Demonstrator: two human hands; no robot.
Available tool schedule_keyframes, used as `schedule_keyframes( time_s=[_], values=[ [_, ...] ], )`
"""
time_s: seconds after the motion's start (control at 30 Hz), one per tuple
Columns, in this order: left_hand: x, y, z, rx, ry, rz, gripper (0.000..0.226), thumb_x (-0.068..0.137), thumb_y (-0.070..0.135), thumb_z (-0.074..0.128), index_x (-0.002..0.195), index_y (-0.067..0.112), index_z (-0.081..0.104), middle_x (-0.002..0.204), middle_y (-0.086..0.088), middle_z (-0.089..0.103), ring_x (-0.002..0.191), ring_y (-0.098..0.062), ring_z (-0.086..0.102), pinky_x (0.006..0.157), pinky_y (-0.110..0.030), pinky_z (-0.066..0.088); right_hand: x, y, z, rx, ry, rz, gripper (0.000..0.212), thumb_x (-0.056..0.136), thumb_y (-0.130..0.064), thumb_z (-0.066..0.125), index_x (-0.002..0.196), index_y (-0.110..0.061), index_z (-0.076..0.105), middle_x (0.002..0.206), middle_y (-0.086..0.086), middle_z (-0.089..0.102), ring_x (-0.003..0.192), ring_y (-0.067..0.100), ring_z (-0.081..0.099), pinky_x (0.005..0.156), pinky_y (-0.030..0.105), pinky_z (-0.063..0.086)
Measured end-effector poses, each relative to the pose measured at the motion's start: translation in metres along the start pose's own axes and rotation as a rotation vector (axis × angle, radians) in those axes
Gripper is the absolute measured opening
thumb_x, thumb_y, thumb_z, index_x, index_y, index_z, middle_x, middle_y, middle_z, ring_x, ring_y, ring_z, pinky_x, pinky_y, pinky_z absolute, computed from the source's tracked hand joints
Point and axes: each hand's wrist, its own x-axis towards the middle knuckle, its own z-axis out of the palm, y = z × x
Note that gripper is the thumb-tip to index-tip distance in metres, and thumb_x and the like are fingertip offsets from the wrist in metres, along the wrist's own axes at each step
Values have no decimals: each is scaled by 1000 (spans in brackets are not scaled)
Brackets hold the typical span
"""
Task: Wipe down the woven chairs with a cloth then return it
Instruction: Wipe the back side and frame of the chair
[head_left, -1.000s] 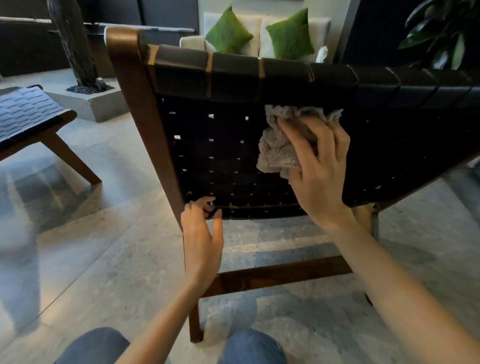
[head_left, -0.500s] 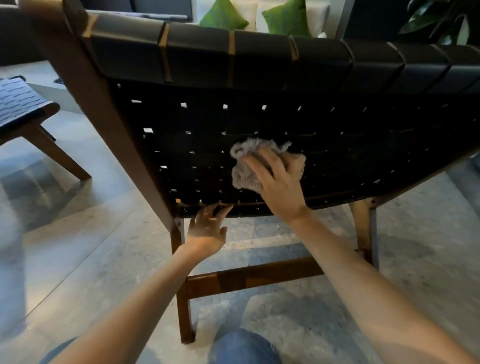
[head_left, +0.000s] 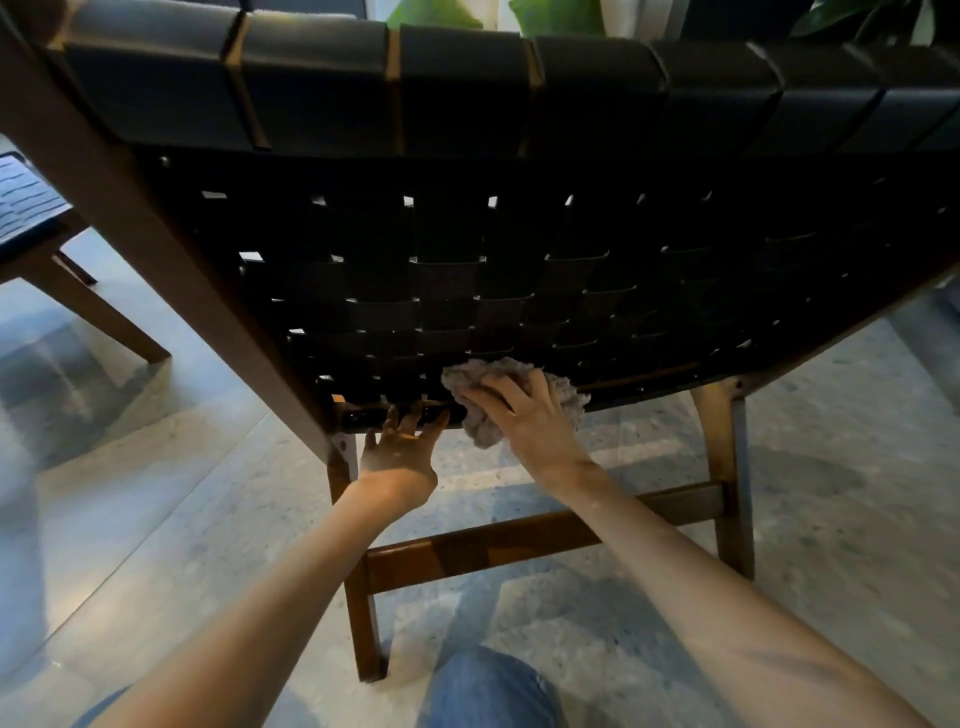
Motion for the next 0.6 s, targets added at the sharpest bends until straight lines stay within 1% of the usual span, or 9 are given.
schedule_keyframes(
  time_s=[0.07, 0.17, 0.23, 0.27, 0.4, 0.47, 0.5, 0.57, 0.6],
  values=[
    [0, 3, -2, -27, 4, 11, 68, 99, 15, 39, 150, 35, -2, 159, 2, -13, 146, -24, -9, 118, -42, 3, 0, -1, -32, -22, 144, -21, 67, 78, -3, 71, 134, -25, 42, 128, 1, 38, 110, 29, 39, 88, 49, 52],
    [0, 17, -3, -85, 28, 54, 63, 99, 16, 38, 151, 33, 7, 159, 3, -7, 147, -24, -4, 118, -39, 10, 12, 3, -91, -106, 457, -59, 38, 97, -11, 57, 132, -21, 47, 126, -1, 40, 110, 26, 36, 90, 37, 47],
    [0, 30, -4, -117, 34, 104, 59, 100, 17, 37, 151, 32, 10, 160, 4, -2, 147, -24, 1, 119, -37, 12, 27, 14, -123, -146, 640, -59, 31, 98, -13, 57, 128, -18, 52, 123, -1, 41, 109, 26, 36, 92, 33, 45],
    [1, 38, -5, -130, 39, 120, 58, 100, 17, 36, 151, 31, 12, 159, 6, 2, 147, -23, 3, 119, -36, 13, 35, 20, -136, -162, 695, -51, 30, 98, -12, 57, 127, -17, 54, 122, -1, 42, 108, 26, 36, 93, 32, 44],
    [8, 58, -6, -150, 63, 113, 56, 98, 17, 37, 149, 32, 20, 155, 0, 23, 141, -26, 23, 114, -36, 26, 64, 37, -155, -174, 775, -45, 29, 100, -5, 48, 124, -17, 60, 122, -1, 42, 108, 28, 38, 89, 42, 48],
    [12, 63, -6, -116, 66, 104, 58, 97, 16, 40, 149, 33, 21, 153, -4, 27, 136, -29, 32, 110, -38, 33, 72, 40, -151, -101, 790, -40, 34, 94, 3, 54, 120, -16, 63, 122, 0, 41, 108, 29, 39, 96, 34, 43],
    [14, 64, -6, -91, 63, 102, 60, 96, 15, 41, 149, 33, 20, 153, -6, 26, 132, -30, 36, 108, -38, 36, 73, 40, -147, -79, 790, -31, 42, 88, 8, 58, 120, -17, 60, 122, 0, 41, 107, 28, 39, 99, 29, 38],
    [15, 66, -9, -29, 71, 102, 63, 94, 14, 43, 149, 34, 20, 151, -8, 27, 126, -30, 43, 103, -37, 42, 68, 44, -133, -78, 746, -48, 55, 78, 15, 61, 120, -20, 52, 123, 0, 41, 104, 27, 39, 97, 24, 33],
    [15, 66, -9, 5, 89, 107, 63, 94, 14, 44, 149, 34, 21, 148, -8, 31, 123, -29, 46, 100, -36, 44, 62, 48, -122, -85, 694, -73, 58, 76, 16, 61, 120, -21, 50, 123, 0, 41, 102, 27, 38, 94, 24, 34]
  ],
)
